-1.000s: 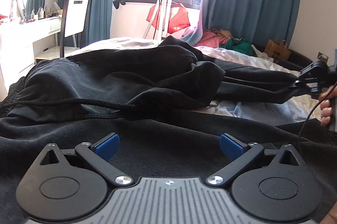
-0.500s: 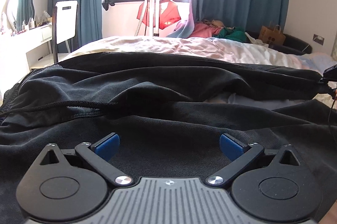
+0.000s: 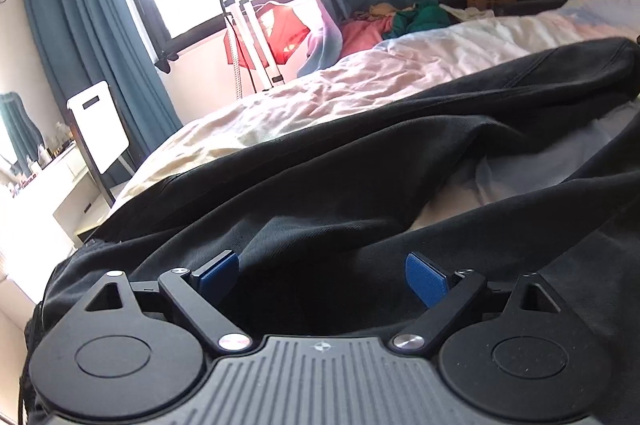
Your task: Fold clothes
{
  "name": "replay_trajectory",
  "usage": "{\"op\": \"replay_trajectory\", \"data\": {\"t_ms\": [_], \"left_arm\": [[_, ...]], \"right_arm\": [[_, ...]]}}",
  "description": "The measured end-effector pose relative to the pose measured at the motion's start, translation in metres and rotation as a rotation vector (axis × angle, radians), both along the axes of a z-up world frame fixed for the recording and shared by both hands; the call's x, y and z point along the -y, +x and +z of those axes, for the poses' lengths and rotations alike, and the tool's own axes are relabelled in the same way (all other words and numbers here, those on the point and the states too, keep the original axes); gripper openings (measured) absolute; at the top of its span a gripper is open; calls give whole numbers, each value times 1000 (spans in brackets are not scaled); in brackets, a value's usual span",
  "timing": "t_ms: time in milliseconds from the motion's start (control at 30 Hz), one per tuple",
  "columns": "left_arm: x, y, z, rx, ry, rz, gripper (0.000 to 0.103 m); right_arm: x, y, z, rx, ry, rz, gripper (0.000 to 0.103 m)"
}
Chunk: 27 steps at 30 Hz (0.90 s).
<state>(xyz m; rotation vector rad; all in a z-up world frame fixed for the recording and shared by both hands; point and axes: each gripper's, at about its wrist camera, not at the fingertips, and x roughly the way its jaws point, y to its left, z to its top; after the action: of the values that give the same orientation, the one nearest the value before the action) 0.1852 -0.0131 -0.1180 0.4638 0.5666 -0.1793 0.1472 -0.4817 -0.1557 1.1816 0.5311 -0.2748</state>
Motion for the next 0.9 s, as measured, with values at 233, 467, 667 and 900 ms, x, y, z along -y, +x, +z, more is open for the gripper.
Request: {"op": "replay_trajectory", "data": {"t_ms": [233,467,667,900], "left_arm": [[-1,41,-29,-32,37,-28,92],[-12,58,-34,-18,-1,-19,21],[-25,52,-19,47,-85,-68,12],[-57,24,23,18,-296,-205,11]], "right_arm": [[0,31,-51,-26,98,3,67],[10,63,-43,38,-90,-76,47],[21,63,-16,126,-163,-190,5],[30,58,36,209,-344,-159,5]]}}
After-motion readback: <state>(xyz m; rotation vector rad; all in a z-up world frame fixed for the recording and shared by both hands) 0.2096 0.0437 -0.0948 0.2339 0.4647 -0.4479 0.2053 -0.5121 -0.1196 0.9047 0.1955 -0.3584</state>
